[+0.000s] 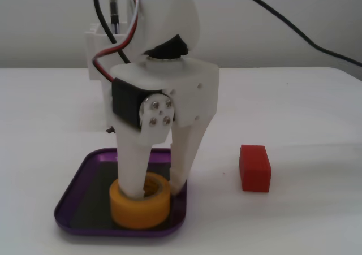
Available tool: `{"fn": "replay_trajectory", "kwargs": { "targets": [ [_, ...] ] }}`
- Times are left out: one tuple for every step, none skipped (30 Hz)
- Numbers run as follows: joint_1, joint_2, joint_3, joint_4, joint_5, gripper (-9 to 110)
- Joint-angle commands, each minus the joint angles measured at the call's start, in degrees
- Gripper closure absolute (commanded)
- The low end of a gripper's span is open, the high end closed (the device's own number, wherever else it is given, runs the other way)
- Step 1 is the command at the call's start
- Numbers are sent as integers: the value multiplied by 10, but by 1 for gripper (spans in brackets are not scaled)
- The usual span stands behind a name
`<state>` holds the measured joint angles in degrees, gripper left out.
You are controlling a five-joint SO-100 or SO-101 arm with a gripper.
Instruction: Remove the yellow tape from the box.
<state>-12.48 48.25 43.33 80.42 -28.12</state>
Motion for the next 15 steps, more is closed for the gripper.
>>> {"fn": "replay_trajectory", "kwargs": {
  "targets": [
    [-1,9,-22,-18,0,96],
    [-1,9,-22,-18,1,99],
    [-1,9,-22,-18,1,102],
    [-1,9,-22,-18,1,103],
    [-1,9,-22,-18,1,102],
    [-1,12,-23,-18,1,102],
    [-1,16,-23,-18,1,102],
    [-1,18,-23,-18,1,102],
    [-5,19,-27,-18,1,102],
    [-5,25,-47,-9,2,102],
    [-3,36,-76,-4,4,102],
    [-1,47,-103,11,6,102],
    [-1,57,-128,33,12,102],
    [-1,69,-152,55,15,102],
    [0,79,-173,83,14,102]
  ]
}}
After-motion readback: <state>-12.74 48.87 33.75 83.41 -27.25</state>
